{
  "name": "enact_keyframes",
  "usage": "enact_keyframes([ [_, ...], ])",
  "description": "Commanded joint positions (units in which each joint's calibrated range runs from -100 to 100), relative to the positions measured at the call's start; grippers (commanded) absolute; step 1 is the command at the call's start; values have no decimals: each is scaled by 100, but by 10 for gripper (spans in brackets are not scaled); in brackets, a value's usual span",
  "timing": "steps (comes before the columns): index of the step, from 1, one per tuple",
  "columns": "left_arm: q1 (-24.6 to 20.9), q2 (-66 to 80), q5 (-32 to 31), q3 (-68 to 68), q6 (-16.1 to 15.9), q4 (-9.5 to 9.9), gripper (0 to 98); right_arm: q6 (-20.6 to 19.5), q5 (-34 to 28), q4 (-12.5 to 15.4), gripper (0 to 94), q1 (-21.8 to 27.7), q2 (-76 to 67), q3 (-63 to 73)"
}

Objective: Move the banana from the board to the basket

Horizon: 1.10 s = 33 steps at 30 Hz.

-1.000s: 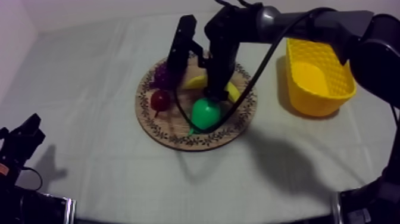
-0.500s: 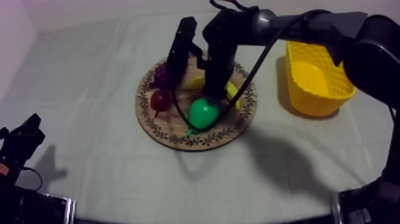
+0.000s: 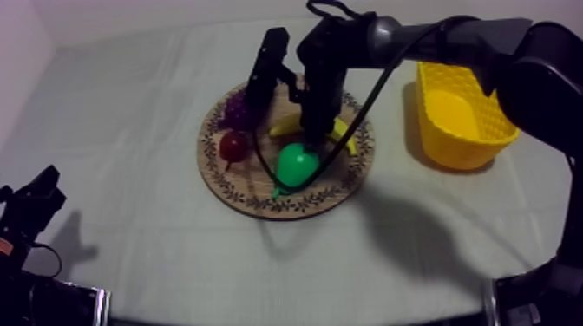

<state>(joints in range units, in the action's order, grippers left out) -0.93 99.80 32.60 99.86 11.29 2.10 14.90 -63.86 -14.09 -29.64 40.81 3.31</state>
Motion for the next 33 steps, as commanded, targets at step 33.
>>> enact_keyframes([
  [33, 3, 3, -2, 3, 1, -2, 1, -59, -589, 429, 192, 446, -3835, -196],
])
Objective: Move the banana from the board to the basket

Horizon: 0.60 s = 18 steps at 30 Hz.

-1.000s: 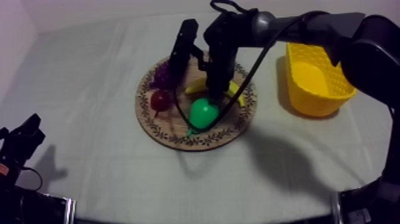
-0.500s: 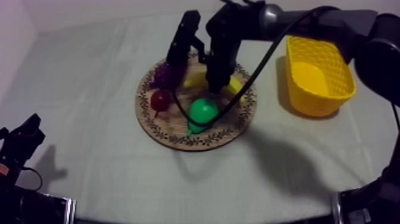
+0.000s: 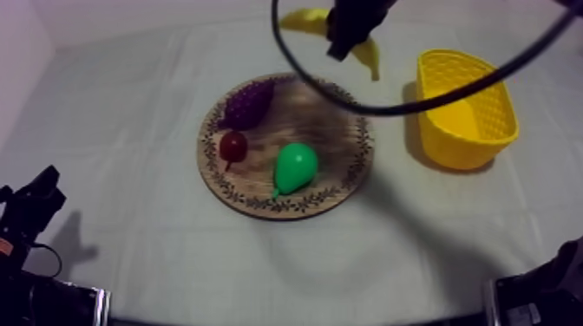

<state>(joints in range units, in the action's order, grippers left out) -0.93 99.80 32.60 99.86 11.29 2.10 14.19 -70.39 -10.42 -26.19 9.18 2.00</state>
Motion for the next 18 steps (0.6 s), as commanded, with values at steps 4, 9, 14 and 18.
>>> enact_keyframes([
  [4, 3, 3, -2, 3, 1, -2, 1, 58, 211, 294, 191, 456, -1469, -467],
  [9, 3, 3, -2, 3, 1, -2, 1, -12, 611, 515, 193, 1015, -2296, -1198],
  [14, 3, 3, -2, 3, 1, -2, 1, -200, 1133, 567, 195, 1463, -2796, -2015],
  [18, 3, 3, -2, 3, 1, -2, 1, -317, 1476, 580, 196, 1724, -2914, -2524],
])
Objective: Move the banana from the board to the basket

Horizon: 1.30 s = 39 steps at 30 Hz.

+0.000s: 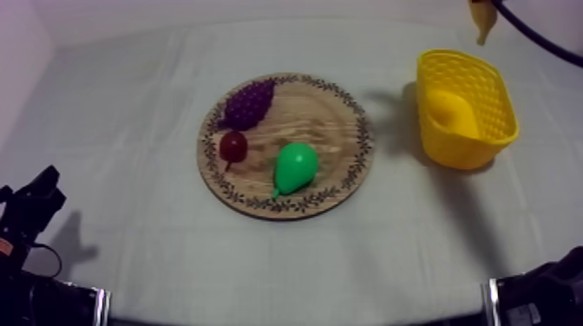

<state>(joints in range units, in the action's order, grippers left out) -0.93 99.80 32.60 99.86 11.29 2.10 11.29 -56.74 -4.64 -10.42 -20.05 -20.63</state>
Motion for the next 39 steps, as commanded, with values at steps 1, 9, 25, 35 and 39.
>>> enact_keyframes([
  [1, 3, 3, -2, 3, 1, -2, 1, -49, 190, 12, 196, 215, 12, -356],
  [9, 3, 3, -2, 3, 1, -2, 1, -138, 592, 64, 195, 708, 394, -584],
  [25, 3, 3, -2, 3, 1, -2, 1, -395, 1164, -283, 192, 883, 1604, -707],
  [35, 3, 3, -2, 3, 1, -2, 1, -663, 1686, -610, 193, 752, 1684, -1668],
  [39, 3, 3, -2, 3, 1, -2, 1, -774, 1818, -730, 193, 722, 1721, -1920],
])
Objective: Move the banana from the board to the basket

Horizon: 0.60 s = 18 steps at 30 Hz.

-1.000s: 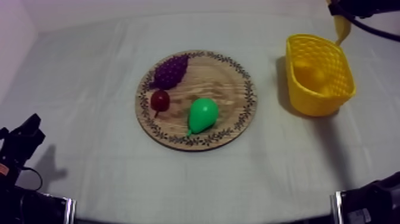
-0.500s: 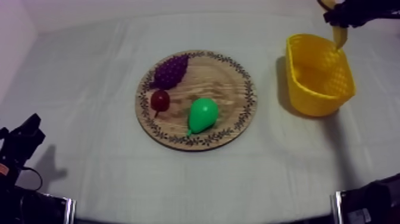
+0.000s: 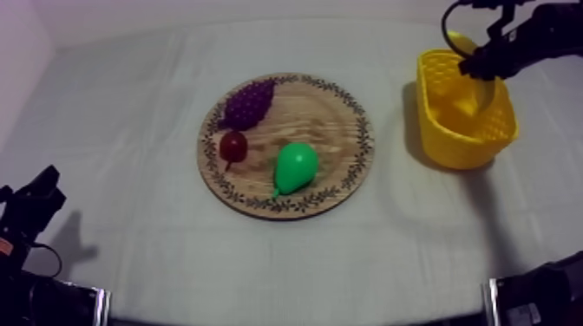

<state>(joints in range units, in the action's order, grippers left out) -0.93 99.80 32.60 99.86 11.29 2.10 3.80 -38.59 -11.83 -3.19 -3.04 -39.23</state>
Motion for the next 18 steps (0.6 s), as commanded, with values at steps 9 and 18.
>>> enact_keyframes([
  [9, 3, 3, -2, 3, 1, -2, 1, -269, 178, -264, 193, -49, 105, -384],
  [18, 3, 3, -2, 3, 1, -2, 1, -518, 295, -517, 194, -93, 149, -638],
])
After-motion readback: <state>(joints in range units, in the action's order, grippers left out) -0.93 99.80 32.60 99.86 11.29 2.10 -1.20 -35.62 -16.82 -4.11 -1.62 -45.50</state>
